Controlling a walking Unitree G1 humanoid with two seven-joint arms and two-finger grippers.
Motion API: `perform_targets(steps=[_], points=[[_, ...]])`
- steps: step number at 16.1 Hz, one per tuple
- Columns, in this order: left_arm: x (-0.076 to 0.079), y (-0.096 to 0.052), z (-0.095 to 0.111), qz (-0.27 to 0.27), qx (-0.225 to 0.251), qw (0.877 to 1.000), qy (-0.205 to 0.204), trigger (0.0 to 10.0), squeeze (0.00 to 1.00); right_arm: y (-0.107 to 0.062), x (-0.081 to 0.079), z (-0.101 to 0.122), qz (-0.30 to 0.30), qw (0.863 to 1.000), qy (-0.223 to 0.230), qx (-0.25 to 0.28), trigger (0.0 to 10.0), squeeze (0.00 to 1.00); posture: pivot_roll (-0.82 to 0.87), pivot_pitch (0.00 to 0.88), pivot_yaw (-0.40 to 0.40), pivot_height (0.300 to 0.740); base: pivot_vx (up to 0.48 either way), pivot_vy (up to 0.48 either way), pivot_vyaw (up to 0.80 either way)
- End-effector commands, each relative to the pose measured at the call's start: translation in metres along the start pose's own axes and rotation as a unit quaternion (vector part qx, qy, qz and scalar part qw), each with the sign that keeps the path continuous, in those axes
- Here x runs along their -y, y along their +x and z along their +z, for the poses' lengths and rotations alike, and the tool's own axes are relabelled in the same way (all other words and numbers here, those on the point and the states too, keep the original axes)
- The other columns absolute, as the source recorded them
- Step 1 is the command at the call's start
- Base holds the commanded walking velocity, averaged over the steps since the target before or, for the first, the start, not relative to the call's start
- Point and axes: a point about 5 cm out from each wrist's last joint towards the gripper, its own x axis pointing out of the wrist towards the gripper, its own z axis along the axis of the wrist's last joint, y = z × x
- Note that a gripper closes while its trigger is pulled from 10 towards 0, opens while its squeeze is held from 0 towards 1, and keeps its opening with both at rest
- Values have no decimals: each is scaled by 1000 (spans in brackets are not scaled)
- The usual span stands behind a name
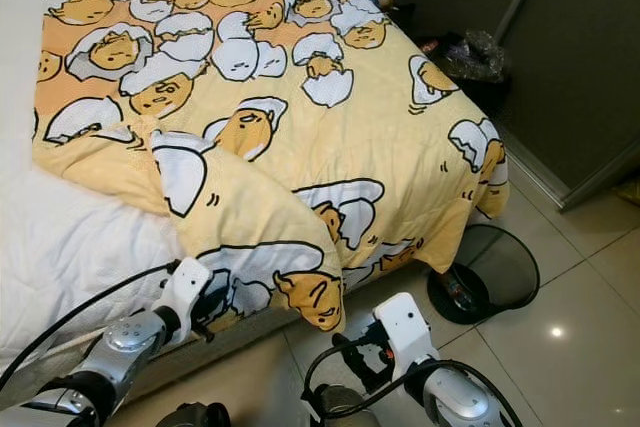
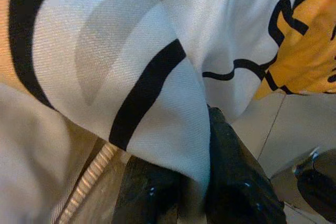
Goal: Clean up the room
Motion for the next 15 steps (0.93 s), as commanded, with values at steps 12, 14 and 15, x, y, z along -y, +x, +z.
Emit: perform_targets(steps=[12,14,15], points=[[-3,-9,-17,33,-16,998,-46,10000,0,-2,2,-8,10,1000,-3,-14,10000,8,-305,118,-40,740,-21,-77,0],[-6,-8,-15,39,-12,997,-61,10000,0,-3,2,-8,11,1000,-3,-15,10000,12,-308,116,-40,740,-319,0,0],[-6,-8,-15,40,-13,997,-63,10000,0,-4,2,-8,11,1000,-3,-16,10000,8,-310,115,-41,740,-330,0,0]])
